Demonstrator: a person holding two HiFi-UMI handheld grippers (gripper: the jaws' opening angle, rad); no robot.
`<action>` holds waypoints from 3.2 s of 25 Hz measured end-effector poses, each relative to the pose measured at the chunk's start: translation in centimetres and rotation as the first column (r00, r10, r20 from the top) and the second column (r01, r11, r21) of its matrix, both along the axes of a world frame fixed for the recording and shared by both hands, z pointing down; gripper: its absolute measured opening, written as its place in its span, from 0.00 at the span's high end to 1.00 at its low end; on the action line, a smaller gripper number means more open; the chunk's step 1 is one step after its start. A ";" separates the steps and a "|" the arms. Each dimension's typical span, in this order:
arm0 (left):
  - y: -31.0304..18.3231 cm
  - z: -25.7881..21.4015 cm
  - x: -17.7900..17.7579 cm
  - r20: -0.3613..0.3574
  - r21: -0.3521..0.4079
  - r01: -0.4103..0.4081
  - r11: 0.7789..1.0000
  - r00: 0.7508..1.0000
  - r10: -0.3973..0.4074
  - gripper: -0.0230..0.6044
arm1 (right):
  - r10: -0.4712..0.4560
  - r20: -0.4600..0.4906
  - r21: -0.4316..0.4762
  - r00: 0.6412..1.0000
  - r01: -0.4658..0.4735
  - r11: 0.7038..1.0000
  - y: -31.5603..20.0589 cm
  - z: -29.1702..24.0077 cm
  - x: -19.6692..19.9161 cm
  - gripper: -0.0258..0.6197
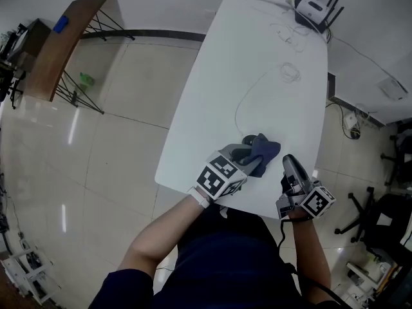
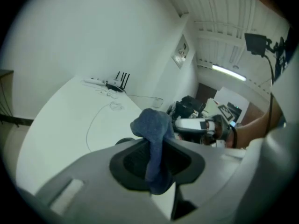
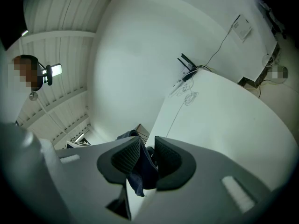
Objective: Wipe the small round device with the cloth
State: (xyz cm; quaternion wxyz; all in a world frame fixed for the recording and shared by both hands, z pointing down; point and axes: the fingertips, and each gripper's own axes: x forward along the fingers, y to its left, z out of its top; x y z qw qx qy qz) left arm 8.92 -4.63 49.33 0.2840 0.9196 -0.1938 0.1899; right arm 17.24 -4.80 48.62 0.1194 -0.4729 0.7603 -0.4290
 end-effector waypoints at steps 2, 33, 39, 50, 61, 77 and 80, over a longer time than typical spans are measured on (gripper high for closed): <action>-0.8 0.4 -0.4 -0.019 -0.035 0.025 0.999 0.999 -0.026 0.85 | 0.004 0.010 -0.009 1.000 -0.004 1.000 -0.4 0.5 0.4 0.81; -3.5 13.1 -7.6 0.148 -0.477 0.297 0.827 0.955 -0.258 0.85 | -0.103 -0.001 -0.042 0.995 0.103 0.994 -1.7 1.9 -3.1 0.81; -3.8 13.2 -9.0 0.217 -0.459 0.401 0.793 0.916 -0.338 0.85 | -0.093 -0.060 -0.017 0.994 0.092 0.996 0.2 1.1 -2.6 0.83; -0.4 0.5 -7.1 -0.051 -0.234 0.343 0.910 0.930 -0.364 0.85 | -0.080 -0.087 -0.002 0.993 0.080 0.997 1.5 0.7 -1.8 0.85; -2.9 2.3 -4.6 -0.212 -0.389 0.509 0.768 0.762 -0.612 0.85 | -0.134 -0.084 -0.023 0.987 0.133 0.991 1.7 1.0 -2.1 0.85; -1.6 7.5 -7.3 -0.133 -0.514 0.558 0.651 0.698 -0.703 0.84 | -0.135 -0.059 -0.075 0.989 0.131 0.989 0.0 3.9 -1.6 0.86; -1.4 8.8 -7.9 -0.079 -0.527 0.572 0.628 0.703 -0.707 0.85 | -0.136 -0.055 -0.092 0.989 0.130 0.987 -0.4 4.2 -2.0 0.86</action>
